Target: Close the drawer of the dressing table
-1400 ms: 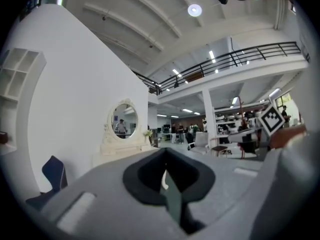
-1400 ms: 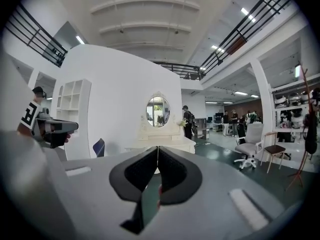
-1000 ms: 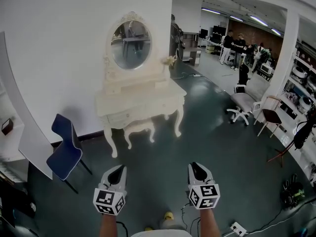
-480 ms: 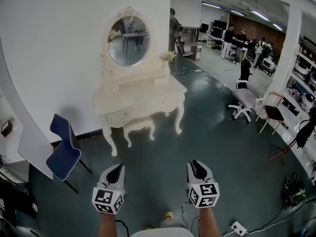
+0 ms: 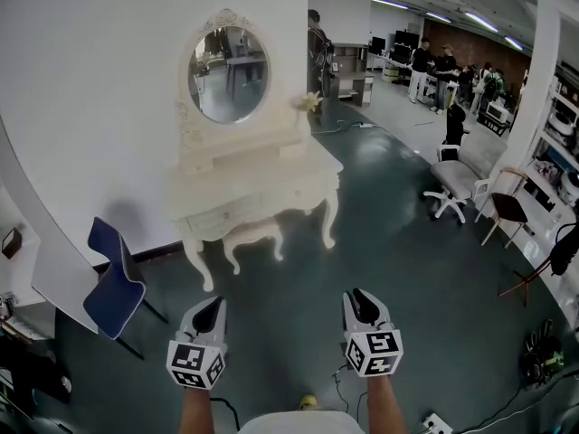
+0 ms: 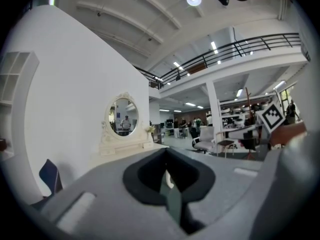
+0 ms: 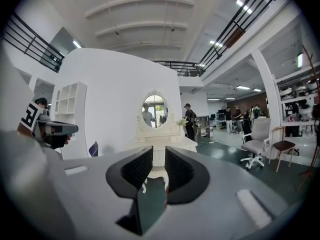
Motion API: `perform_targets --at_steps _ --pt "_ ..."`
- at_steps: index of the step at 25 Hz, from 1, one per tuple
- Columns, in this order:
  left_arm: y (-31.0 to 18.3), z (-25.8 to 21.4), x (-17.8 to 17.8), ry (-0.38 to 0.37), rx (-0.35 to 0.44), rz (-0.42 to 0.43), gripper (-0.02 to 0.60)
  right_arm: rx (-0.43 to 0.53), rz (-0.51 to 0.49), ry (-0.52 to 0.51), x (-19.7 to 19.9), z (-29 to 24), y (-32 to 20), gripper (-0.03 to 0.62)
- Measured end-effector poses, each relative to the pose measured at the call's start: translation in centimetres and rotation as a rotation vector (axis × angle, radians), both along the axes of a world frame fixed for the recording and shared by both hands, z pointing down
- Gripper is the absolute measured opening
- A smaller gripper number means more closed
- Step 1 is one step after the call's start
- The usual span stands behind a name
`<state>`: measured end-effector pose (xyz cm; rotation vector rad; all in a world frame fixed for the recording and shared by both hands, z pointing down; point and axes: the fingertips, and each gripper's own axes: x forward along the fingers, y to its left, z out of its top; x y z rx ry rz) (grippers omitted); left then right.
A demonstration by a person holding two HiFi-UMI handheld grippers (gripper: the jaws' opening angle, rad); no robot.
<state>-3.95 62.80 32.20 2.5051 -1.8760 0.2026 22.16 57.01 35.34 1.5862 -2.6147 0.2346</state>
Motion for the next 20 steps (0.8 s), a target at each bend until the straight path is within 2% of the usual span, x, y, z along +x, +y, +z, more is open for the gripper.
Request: perform_targets --at_steps 11,20 --pt "-6.7 1.7 3.6 -0.014 -0.021 -0.016 -0.002 -0.008 -0.024 0.001 3.1 1.8 -7.5 0.06" --pt "-12.5 2.7 3.4 -0.016 -0.04 -0.005 -0.002 -0.032 -0.028 -0.011 2.4 3.2 -12.8 0.06"
